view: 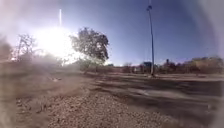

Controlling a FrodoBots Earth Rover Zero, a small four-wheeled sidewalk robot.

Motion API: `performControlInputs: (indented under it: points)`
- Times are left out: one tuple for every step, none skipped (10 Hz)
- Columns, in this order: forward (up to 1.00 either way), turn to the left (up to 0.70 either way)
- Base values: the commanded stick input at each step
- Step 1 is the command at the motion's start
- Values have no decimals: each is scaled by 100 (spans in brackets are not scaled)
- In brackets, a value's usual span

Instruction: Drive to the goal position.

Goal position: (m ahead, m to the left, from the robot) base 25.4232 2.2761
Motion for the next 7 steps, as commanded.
performControlInputs:
  points:
    - [50,0]
    - [50,0]
    - [50,0]
    - [50,0]
    - [50,0]
    - [50,0]
    - [50,0]
